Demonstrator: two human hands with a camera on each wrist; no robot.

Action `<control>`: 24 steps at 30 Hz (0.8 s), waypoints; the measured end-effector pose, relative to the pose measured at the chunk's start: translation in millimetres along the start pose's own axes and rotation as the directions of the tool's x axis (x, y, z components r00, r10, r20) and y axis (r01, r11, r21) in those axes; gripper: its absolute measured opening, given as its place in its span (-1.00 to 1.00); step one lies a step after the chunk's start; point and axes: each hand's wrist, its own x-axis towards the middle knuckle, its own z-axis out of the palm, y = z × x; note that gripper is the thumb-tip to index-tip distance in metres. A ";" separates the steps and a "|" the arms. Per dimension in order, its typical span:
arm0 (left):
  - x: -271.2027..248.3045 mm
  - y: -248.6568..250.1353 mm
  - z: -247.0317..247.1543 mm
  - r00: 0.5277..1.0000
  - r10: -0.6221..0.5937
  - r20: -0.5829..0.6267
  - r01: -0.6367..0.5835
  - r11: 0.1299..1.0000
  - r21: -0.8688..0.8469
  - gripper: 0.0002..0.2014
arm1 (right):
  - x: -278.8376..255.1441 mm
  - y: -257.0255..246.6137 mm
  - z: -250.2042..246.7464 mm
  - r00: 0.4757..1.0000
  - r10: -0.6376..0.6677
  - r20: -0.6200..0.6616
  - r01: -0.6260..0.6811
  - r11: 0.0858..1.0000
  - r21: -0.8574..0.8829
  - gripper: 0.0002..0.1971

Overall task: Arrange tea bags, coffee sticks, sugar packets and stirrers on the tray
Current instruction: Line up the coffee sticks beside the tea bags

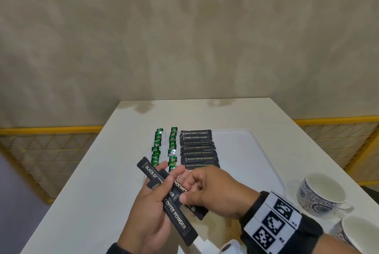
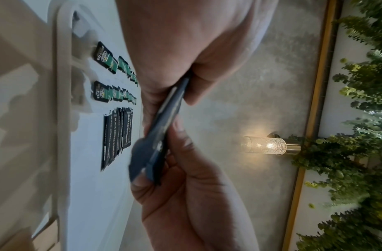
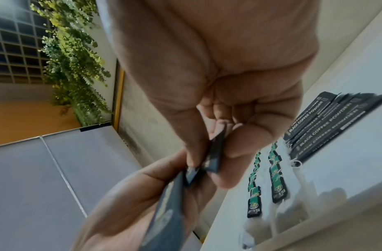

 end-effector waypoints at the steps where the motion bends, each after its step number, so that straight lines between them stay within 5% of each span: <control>1: 0.2 -0.3 -2.2 1.000 -0.008 -0.004 0.008 1.000 0.017 -0.63 | -0.4 1.1 -0.6 1.000 0.007 -0.010 -0.007 1.000 -0.006 -0.90; 14: 1.6 -0.1 -11.8 0.998 -0.004 -0.065 0.008 0.997 0.074 -0.60 | 2.4 4.1 -3.3 0.995 0.043 -0.093 -0.053 0.993 -0.106 -0.88; 17: 2.5 -1.6 -11.3 0.996 0.020 -0.091 -0.011 0.995 0.098 -0.64 | 2.2 4.4 -2.4 0.985 -0.068 -0.160 0.032 0.975 -0.218 -0.82; 20: 3.2 -1.1 -11.8 0.995 0.008 -0.098 0.003 0.994 0.111 -0.71 | 3.0 7.5 0.5 0.937 -0.278 -0.212 0.154 0.872 -0.464 -0.86; 24: 2.6 1.2 -9.4 0.998 0.010 -0.055 -0.005 0.995 0.095 -0.70 | 2.3 10.2 6.4 0.872 -0.485 -0.066 0.298 0.634 -0.714 -0.94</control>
